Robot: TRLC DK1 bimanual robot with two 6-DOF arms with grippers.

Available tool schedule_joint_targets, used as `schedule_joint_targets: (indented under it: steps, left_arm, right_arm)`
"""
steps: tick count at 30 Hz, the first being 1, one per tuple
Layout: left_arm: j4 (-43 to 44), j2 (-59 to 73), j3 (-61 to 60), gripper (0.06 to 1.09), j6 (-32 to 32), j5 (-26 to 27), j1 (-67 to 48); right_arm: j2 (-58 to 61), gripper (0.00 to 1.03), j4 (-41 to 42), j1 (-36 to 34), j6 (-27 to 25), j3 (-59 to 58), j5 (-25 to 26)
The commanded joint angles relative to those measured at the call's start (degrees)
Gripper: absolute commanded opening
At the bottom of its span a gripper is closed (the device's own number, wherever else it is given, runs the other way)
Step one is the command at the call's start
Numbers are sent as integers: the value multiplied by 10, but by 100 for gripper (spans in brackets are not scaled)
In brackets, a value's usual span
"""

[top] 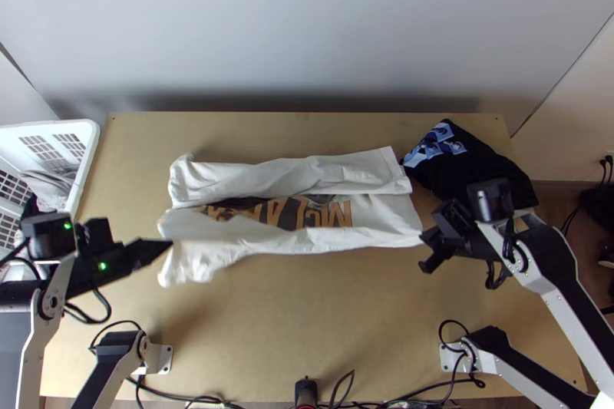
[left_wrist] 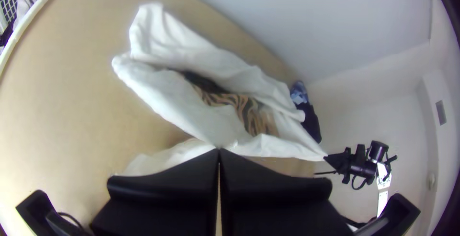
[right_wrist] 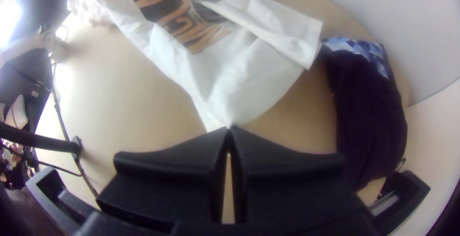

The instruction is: Fold the t-shirt

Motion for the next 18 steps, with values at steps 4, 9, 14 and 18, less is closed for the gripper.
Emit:
schedule_joint_targets:
  steps: [4,9,14,18]
  left_arm:
    - [-114,-53,-41,9,71,-38,-13]
    - [-91,-41,-57,9,75,-52,-1]
    - [-66,3,-58,9,109,-52,41]
    - [-29,40,-59,9,110,-53,53]
  right_arm:
    - [-29,3,-33,15,0,-33,-4]
    - [-30,3,-23,4,1,-27,-3]
    - [-13,3,11,-37,-1,-32,-2]
    - [15,3,37,-80,-2,-30,-2]
